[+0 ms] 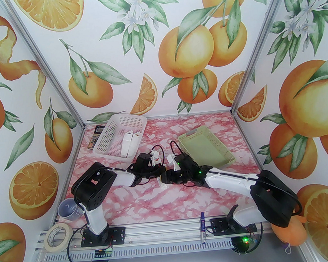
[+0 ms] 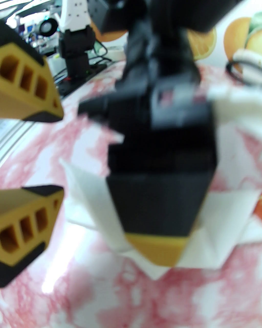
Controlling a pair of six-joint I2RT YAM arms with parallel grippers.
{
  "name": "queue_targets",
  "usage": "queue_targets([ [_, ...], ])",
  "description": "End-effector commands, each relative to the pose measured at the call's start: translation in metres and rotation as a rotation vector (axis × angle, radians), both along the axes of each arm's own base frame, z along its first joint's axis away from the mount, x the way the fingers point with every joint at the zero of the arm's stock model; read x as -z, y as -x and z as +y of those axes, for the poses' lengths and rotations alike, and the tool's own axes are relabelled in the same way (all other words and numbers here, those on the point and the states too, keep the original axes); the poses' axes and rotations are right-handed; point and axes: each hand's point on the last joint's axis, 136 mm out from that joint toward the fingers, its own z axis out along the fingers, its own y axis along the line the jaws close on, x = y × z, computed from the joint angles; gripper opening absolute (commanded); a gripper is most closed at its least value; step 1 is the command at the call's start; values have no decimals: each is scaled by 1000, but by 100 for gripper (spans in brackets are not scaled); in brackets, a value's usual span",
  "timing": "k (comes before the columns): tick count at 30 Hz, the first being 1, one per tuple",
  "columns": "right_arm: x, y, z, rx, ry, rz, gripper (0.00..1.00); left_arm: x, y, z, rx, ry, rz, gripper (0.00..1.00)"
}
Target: Place the utensils on the paper napkin and roll it up
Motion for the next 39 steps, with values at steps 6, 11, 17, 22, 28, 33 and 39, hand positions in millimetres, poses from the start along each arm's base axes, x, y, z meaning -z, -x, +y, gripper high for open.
queue_targets([
  [6, 12, 3, 15, 4, -13, 36, 47, 21, 7, 8, -7, -49, 36, 5],
  [11, 21, 0, 16, 6, 23, 42, 47, 20, 7, 8, -7, -48, 34, 4],
  [17, 23, 0, 22, -9, 32, 35, 46, 20, 8, 8, -7, -49, 33, 4],
  [22, 23, -1, 24, -20, 46, 28, 43, 20, 8, 9, -8, -50, 34, 4],
  [28, 27, 1, 25, -27, 59, 34, 39, 21, 8, 9, -8, -51, 34, 4],
  [33, 32, 2, 29, -36, 68, 42, 36, 21, 8, 9, -8, -50, 35, 4],
  [39, 36, 5, 31, -40, 62, 47, 29, 22, 9, 9, -8, -50, 36, 4],
])
